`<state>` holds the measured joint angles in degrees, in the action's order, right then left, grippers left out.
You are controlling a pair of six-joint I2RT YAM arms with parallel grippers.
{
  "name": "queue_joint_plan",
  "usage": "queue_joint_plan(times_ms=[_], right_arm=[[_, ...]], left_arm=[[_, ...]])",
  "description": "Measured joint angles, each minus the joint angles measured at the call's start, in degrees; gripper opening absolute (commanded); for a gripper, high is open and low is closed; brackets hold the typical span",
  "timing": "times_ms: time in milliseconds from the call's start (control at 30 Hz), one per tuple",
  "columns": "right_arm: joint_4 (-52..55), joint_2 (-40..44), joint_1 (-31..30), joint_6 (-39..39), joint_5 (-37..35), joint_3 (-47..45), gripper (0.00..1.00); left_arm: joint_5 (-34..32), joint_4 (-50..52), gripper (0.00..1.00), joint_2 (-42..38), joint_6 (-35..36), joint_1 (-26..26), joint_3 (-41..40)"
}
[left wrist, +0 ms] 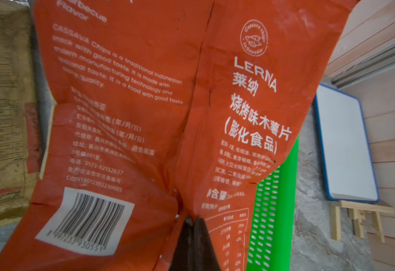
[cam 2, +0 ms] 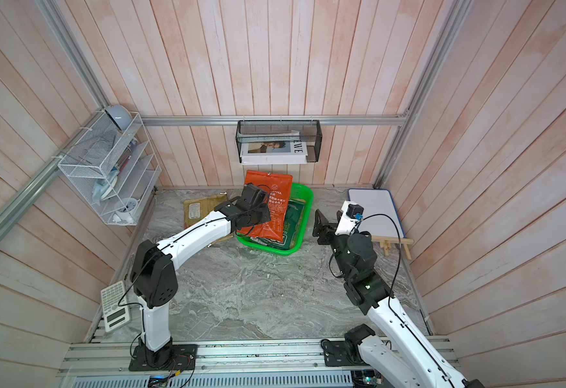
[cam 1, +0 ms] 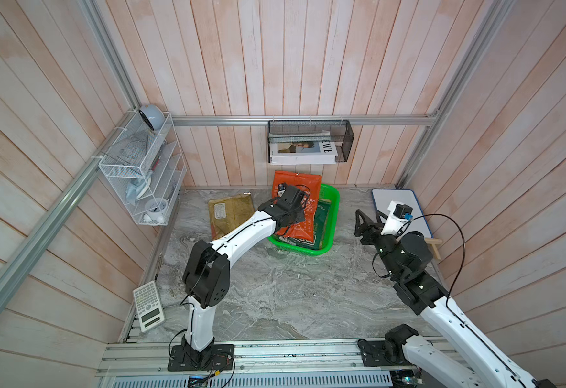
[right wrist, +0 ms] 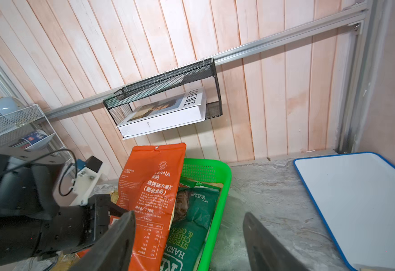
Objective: Put the potato chips into the basket
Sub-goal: Place the potato chip in the basket.
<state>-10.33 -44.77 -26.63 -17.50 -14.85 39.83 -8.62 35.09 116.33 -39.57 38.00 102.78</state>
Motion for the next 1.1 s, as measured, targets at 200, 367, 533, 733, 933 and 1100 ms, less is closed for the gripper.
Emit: queue_joint_plan(times_ms=[200, 367, 533, 733, 933, 1100], right_arm=[[0.1, -1.3, 0.1, 0.2, -0.5, 0.0, 0.76], [0.3, -2.4, 0.1, 0.3, -0.5, 0.0, 0.76], [0.4, -2.3, 0.1, 0.6, -0.5, 0.0, 0.76], [0.2, -1.2, 0.1, 0.9, -0.5, -0.4, 0.81], [0.1, -4.8, 0.9, 1.0, 0.8, -0.3, 0.83], [1.6, -10.4, 1.0, 1.0, 4.3, 3.3, 0.84]], left_arm=[[3.3, 4.0, 0.0, 8.3, 3.4, -0.2, 6.5], [5.4, 4.6, 0.0, 8.6, 3.4, -0.1, 6.5], [7.5, 4.3, 0.0, 8.4, 2.9, -0.2, 6.1], [8.5, 4.6, 0.47, 8.3, 2.6, -0.2, 5.6], [9.9, 3.1, 0.65, 7.5, 1.7, -0.4, 4.5], [8.5, 0.0, 0.65, 1.9, 2.9, -0.7, 0.2]])
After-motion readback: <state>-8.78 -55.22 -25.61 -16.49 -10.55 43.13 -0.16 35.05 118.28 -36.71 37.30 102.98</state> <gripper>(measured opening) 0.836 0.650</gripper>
